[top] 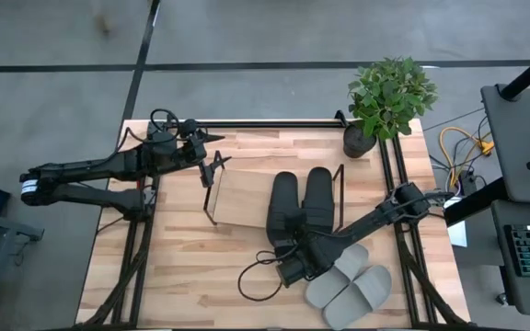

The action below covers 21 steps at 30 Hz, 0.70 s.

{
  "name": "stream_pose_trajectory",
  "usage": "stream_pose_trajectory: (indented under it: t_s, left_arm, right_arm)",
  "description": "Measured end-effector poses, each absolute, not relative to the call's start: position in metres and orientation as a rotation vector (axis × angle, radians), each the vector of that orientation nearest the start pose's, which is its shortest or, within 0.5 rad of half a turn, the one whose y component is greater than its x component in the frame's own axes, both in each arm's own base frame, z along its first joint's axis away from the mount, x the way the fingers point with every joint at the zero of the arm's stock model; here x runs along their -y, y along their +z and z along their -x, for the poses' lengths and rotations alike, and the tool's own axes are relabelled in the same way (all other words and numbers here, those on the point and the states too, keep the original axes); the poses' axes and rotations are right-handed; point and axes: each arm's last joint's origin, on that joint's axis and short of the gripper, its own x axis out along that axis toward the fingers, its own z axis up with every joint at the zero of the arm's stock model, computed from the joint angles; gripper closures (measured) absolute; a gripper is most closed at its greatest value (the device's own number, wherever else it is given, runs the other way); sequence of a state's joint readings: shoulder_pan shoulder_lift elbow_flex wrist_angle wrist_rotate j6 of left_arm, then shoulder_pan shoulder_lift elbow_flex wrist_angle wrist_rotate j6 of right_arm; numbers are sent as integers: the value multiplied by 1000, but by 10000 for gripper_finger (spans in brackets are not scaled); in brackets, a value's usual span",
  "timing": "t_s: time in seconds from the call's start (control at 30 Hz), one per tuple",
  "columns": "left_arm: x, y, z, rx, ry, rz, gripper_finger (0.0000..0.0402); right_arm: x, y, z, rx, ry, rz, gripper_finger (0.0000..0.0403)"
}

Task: Pick and place slides into the shelf
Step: Put the black slides on the shelf

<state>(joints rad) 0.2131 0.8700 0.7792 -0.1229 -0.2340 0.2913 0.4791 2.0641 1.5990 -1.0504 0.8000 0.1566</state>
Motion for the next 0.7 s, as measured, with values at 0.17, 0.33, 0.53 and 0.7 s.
stream_pose_trajectory:
  t_s: [0.17, 0.33, 0.53, 0.7]
  left_arm:
    - [-47, 322, -187, -279, 410, -287, 132]
    - [-47, 322, -187, -278, 406, -287, 132]
    - [-47, 322, -187, -278, 405, -287, 132]
    - [-47, 322, -187, -278, 405, -287, 132]
  right_arm:
    - [-161, 188, -361, -1182, -408, 820, 189]
    - [-156, 189, -360, -1173, -468, 813, 189]
    - [-150, 190, -361, -1163, -520, 786, 189]
    - [-148, 190, -360, -1176, -522, 783, 189]
